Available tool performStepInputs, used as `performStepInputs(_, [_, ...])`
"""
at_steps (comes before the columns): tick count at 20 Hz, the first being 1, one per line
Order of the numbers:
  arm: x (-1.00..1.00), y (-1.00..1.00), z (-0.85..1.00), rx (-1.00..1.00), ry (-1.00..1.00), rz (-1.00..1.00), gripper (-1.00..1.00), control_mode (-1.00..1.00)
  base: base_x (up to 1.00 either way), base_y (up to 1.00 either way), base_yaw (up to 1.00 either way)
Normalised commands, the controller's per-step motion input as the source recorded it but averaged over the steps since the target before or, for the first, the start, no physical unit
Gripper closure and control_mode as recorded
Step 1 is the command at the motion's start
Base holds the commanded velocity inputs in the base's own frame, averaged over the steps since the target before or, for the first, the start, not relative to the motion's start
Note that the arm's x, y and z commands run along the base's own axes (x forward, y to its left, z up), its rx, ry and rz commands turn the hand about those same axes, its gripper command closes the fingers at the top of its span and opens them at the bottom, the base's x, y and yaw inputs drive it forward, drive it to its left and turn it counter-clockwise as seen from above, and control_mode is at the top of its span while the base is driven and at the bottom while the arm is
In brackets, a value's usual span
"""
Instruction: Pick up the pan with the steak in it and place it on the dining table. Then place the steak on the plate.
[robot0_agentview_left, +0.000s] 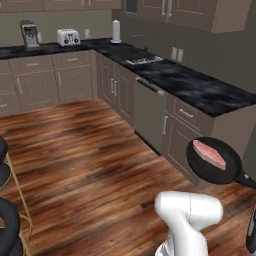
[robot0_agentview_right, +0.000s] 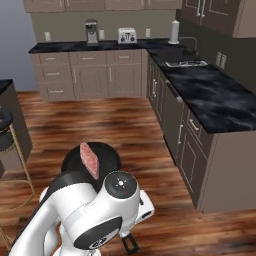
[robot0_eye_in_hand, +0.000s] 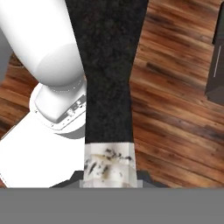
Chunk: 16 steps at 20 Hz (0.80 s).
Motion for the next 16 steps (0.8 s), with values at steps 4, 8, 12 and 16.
performStepInputs(4, [0.00, 0.00, 0.00, 0.00, 0.00, 0.00, 1.00, 1.00, 1.00, 0.03, 0.00])
performStepInputs(8, [0.00, 0.00, 0.00, 0.00, 0.00, 0.00, 1.00, 1.00, 1.00, 0.01, 0.00])
performStepInputs(12, [0.00, 0.00, 0.00, 0.00, 0.00, 0.00, 1.00, 1.00, 0.91, 0.00, 0.01])
performStepInputs(16, [0.00, 0.00, 0.00, 0.00, 0.00, 0.00, 1.00, 1.00, 0.38, -0.01, 0.30])
